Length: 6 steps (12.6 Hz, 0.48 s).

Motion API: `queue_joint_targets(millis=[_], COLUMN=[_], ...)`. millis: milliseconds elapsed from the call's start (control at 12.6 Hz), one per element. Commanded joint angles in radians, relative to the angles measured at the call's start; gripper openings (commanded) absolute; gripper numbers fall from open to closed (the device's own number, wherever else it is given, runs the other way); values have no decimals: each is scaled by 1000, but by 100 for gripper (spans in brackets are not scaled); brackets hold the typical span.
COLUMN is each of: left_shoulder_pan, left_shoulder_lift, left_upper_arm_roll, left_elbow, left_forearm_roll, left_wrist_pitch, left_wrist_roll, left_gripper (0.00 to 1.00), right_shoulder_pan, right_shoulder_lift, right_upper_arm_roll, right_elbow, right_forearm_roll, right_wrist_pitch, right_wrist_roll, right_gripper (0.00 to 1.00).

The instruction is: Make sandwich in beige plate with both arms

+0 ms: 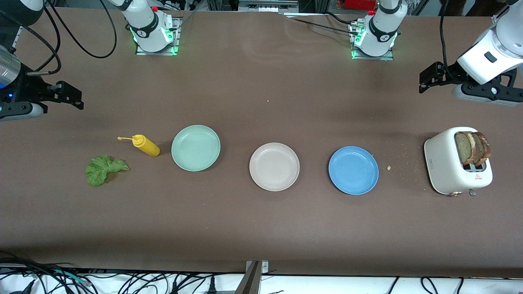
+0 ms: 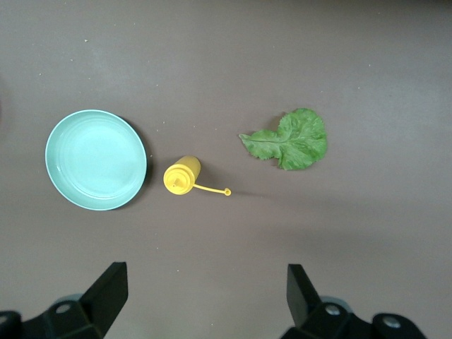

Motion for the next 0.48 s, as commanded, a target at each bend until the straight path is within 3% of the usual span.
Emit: queue_joint_targets(millis=[0, 397], left_shoulder_pan=[-1, 8], left_shoulder_lift=[10, 10], left_upper_arm_roll=[3, 2], left_elbow=[24, 24], left_forearm_roll=[21, 21], left_wrist_pitch=[-22, -22], left_wrist_roll=[24, 25], left_gripper=[100, 100], right_shoulder_pan=[6, 6], right_shoulder_lift=[3, 3], right_upper_arm_roll=[-2, 0], right_elbow=[18, 18], right_forearm_roll=[-3, -4], right_wrist_pitch=[-14, -14], right_wrist_roll=[16, 25], right_gripper=[100, 100])
